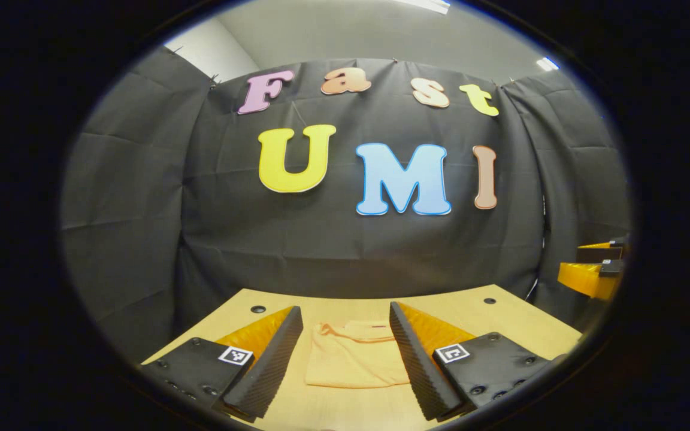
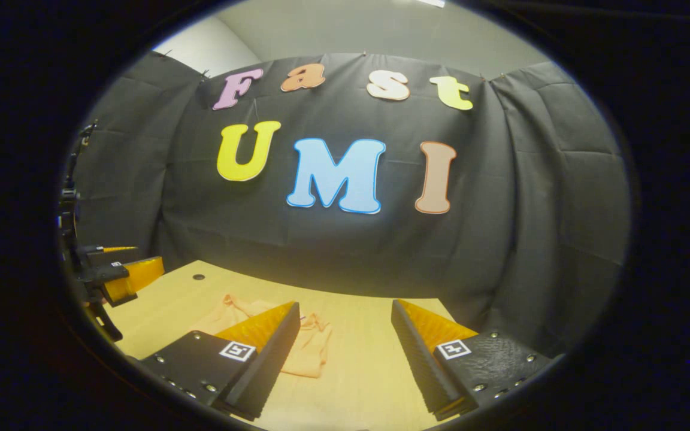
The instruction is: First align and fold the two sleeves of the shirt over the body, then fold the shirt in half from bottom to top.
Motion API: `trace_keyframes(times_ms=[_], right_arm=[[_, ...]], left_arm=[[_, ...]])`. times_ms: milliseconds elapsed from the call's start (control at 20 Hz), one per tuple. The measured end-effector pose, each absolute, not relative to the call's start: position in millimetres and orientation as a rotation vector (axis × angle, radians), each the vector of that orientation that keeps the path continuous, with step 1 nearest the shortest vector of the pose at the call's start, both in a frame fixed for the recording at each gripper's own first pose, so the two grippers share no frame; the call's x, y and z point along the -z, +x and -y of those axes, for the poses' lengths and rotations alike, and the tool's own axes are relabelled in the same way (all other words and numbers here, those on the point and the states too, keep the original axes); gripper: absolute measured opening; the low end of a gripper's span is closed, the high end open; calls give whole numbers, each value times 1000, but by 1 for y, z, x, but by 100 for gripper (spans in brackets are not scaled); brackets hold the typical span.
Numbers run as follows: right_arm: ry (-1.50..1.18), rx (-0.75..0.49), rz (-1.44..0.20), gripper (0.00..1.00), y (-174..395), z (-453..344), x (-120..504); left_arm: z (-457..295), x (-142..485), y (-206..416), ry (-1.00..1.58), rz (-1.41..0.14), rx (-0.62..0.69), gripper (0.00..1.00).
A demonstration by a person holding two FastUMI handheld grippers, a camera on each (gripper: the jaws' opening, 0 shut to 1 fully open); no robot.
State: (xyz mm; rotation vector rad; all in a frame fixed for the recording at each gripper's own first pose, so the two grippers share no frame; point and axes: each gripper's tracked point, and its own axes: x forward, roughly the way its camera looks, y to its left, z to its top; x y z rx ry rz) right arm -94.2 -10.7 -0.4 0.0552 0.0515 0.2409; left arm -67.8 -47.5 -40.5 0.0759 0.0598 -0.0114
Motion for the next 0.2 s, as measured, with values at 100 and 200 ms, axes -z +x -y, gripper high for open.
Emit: trace_keyframes(times_ms=[100,200], right_arm=[[62,-236,-51,94,-96,6,-1],[68,-231,-48,94,-96,2,-3]], left_arm=[[45,39,-67,81,-61,19,94],[38,35,-64,88,-55,23,94]])
